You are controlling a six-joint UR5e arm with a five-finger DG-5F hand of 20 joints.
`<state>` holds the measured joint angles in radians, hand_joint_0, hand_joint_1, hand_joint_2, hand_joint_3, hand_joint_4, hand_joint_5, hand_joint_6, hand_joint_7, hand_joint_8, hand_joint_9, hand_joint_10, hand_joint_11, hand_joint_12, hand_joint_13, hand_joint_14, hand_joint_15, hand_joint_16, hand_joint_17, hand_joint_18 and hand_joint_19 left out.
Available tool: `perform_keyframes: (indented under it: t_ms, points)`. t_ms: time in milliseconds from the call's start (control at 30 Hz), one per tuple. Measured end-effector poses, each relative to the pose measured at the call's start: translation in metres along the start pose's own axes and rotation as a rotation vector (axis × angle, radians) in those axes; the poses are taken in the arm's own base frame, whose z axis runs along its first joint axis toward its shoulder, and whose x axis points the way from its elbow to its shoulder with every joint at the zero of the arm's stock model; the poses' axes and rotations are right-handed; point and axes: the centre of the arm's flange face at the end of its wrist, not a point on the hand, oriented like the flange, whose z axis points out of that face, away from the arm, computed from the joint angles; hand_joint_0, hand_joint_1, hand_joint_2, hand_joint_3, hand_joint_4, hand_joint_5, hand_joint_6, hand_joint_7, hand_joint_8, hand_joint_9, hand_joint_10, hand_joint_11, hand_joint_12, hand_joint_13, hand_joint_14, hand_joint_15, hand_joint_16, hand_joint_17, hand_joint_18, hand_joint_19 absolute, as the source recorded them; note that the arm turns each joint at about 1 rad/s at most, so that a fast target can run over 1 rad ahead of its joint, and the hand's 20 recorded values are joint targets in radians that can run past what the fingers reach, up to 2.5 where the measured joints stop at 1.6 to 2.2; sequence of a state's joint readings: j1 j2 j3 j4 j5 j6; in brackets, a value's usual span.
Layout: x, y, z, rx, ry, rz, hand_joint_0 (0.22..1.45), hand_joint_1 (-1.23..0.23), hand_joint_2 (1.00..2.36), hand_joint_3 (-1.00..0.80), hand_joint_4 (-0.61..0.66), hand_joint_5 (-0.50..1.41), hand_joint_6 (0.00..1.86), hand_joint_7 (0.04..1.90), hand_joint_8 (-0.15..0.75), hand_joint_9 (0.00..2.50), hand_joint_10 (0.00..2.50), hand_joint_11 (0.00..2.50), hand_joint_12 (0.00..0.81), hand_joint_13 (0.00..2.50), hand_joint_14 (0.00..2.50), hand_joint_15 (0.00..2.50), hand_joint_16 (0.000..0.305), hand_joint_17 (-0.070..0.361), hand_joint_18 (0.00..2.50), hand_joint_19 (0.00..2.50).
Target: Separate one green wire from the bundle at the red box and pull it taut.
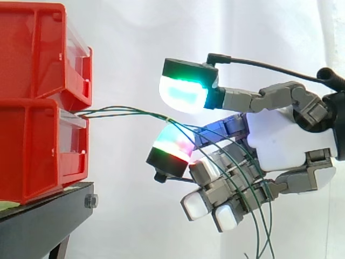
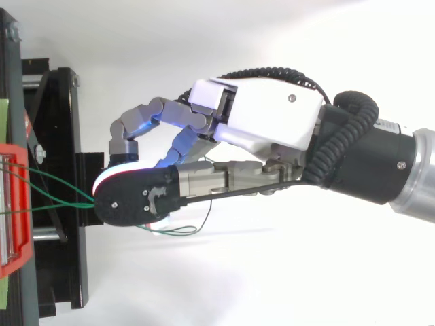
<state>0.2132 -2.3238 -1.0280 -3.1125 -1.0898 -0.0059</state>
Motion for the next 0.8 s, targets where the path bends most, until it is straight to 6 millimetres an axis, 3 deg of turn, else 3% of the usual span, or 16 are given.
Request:
perform_keyframes:
  t_ms: [33, 133, 467, 567, 800]
  points:
    - [0.0, -0.0001, 0.0, 0.0, 0.0, 0.0, 0.51, -0.65, 1.0, -0.5, 0.12, -0.15, 0.83, 1.12, 0.288, 1.16, 0.02, 0.84, 0.383, 1.0, 0.02, 0.5, 0.054, 0.121, 0.93, 0.6]
    - [0.0, -0.0003, 0.0, 0.0, -0.001, 0.0, 0.54, -0.73, 1.0, -0.49, 0.11, -0.16, 0.84, 1.15, 0.273, 1.14, 0.02, 0.86, 0.37, 0.99, 0.02, 0.51, 0.051, 0.115, 0.91, 0.61]
    - [0.0001, 0.0003, -0.0001, 0.0, 0.001, 0.001, 0.64, -0.84, 1.02, -0.27, 0.01, -0.17, 0.89, 1.16, 0.263, 1.11, 0.02, 0.89, 0.349, 0.97, 0.02, 0.5, 0.048, 0.107, 0.9, 0.57]
    - [0.0, 0.0003, -0.0001, 0.0, 0.002, 0.002, 0.7, -0.93, 1.01, -0.31, 0.0, -0.19, 0.91, 1.13, 0.254, 1.07, 0.02, 0.89, 0.339, 0.95, 0.02, 0.49, 0.047, 0.105, 0.89, 0.54]
    - [-0.0027, 0.0002, 0.0004, 0.001, -0.001, 0.003, 0.74, -0.94, 1.0, -0.5, 0.04, -0.19, 0.91, 1.07, 0.236, 1.04, 0.02, 0.88, 0.329, 0.93, 0.02, 0.48, 0.045, 0.102, 0.87, 0.52]
